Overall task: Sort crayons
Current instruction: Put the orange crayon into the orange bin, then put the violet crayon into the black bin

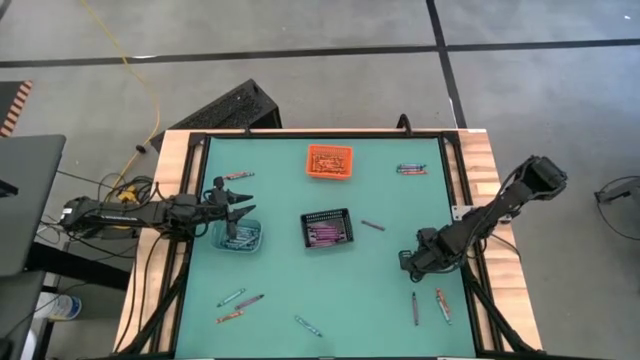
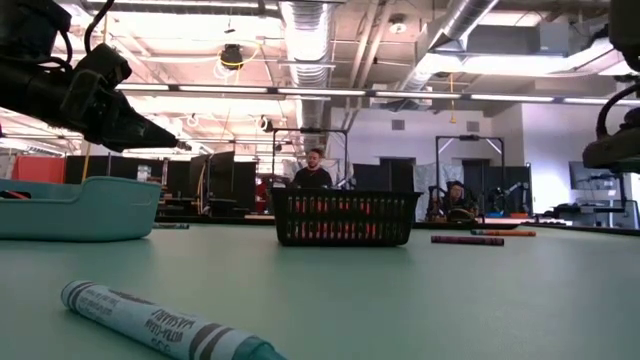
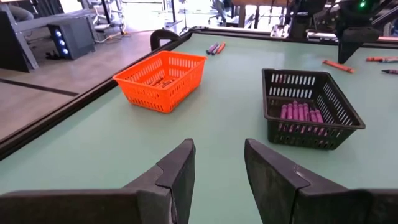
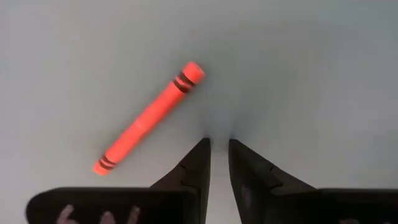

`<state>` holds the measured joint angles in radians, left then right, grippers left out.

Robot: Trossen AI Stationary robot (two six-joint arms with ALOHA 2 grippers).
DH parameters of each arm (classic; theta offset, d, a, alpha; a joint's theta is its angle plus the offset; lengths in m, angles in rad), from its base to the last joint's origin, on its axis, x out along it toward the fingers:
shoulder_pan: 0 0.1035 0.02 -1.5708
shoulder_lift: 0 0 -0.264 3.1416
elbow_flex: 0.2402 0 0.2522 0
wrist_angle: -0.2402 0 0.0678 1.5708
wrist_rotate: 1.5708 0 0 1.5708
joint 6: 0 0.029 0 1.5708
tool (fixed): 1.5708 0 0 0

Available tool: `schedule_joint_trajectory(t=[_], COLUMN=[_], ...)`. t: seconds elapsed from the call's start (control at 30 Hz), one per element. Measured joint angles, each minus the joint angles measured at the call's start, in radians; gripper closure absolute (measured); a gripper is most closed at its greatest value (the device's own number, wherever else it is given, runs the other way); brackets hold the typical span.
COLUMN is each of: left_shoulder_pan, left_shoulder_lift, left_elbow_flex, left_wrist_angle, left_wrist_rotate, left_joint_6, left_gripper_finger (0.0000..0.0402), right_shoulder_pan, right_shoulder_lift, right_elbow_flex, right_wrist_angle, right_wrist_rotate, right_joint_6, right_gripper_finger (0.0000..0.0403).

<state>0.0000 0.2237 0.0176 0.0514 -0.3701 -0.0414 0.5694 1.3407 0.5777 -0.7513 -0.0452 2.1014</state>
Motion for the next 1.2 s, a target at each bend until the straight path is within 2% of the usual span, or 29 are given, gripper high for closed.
schedule_joint_trajectory(t=[0.33, 0.53, 0.73, 0.93, 1.1, 1.2], left_shoulder_pan=[0.0, 0.0, 0.0, 0.0, 0.0, 0.0], left_shoulder_lift=[0.0, 0.0, 0.0, 0.0, 0.0, 0.0], left_elbow_flex=[0.0, 0.0, 0.0, 0.0, 0.0, 0.0], left_wrist_angle=[0.0, 0.0, 0.0, 0.0, 0.0, 0.0], left_wrist_rotate=[0.0, 0.0, 0.0, 0.0, 0.0, 0.0], left_joint_6=[0.0, 0.0, 0.0, 0.0, 0.0, 0.0], left_gripper_finger=[0.0272, 0.0272, 0.0272, 0.0272, 0.0272, 0.0272], right_shoulder_pan=[-0.018, -0.07, -0.14, -0.272, -0.386, -0.428], right_shoulder_lift=[-0.044, -0.044, -0.044, -0.044, -0.044, -0.031], right_elbow_flex=[0.047, 0.071, 0.078, 0.078, 0.078, 0.079], right_wrist_angle=[0.014, 0.03, 0.03, 0.11, 0.268, 0.29], right_wrist_rotate=[0.059, 0.061, 0.158, 0.238, 0.279, 0.28], right_joint_6=[0.102, 0.067, -0.031, -0.357, -0.786, -1.045], right_gripper_finger=[0.0316, 0.0316, 0.0312, 0.0289, 0.0262, 0.0259])
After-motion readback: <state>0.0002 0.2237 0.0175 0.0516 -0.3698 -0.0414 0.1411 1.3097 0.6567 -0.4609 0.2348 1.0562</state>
